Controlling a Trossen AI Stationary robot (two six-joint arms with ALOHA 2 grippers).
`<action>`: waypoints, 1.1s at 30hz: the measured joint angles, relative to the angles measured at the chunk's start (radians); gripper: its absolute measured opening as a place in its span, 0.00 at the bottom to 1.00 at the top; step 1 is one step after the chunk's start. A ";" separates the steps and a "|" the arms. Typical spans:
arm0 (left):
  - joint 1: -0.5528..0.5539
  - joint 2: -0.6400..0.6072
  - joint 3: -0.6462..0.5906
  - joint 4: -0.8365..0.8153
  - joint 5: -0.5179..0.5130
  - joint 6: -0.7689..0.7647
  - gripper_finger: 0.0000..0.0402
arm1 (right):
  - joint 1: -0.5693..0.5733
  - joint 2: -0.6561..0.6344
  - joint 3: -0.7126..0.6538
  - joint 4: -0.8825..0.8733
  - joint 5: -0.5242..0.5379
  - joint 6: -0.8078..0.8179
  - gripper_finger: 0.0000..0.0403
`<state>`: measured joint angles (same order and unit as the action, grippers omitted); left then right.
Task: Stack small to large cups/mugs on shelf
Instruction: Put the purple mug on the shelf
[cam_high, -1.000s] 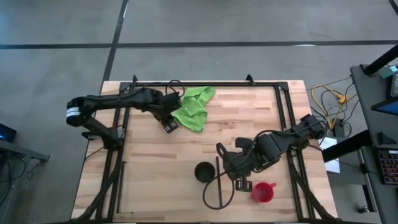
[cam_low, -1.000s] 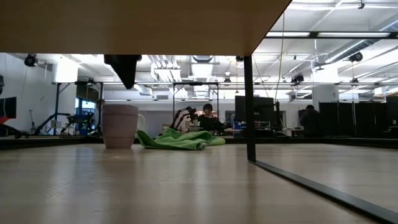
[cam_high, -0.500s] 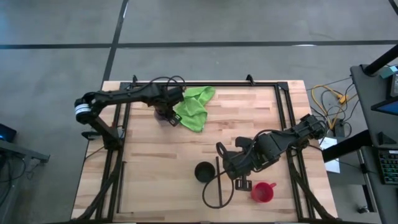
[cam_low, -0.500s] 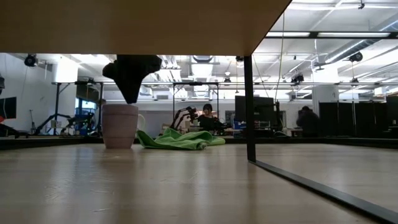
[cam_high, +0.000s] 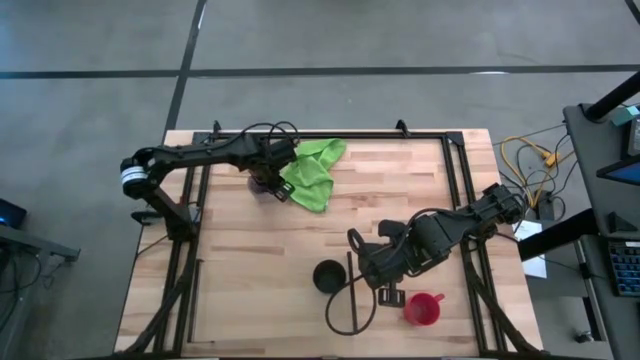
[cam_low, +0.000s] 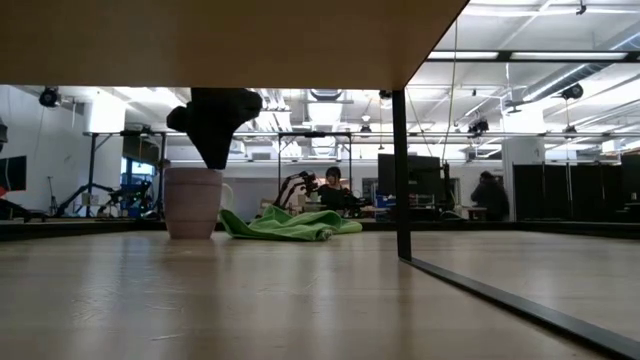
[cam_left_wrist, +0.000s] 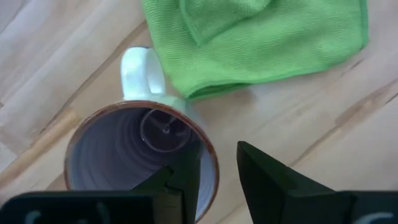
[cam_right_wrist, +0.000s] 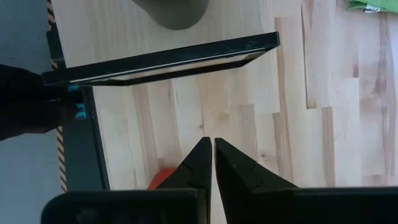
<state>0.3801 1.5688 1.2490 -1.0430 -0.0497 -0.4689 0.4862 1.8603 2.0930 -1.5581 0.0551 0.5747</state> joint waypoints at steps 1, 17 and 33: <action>0.000 0.000 -0.003 0.005 0.002 0.000 0.23 | 0.000 0.000 0.000 0.000 0.000 0.000 0.03; 0.009 0.000 -0.030 0.013 -0.008 -0.050 0.23 | 0.000 0.000 -0.001 0.003 0.000 0.001 0.03; 0.009 0.000 -0.086 0.017 -0.009 -0.049 0.22 | 0.000 0.000 -0.001 0.002 0.002 -0.011 0.03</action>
<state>0.3889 1.5692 1.1625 -1.0264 -0.0586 -0.5175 0.4862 1.8603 2.0922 -1.5558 0.0566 0.5640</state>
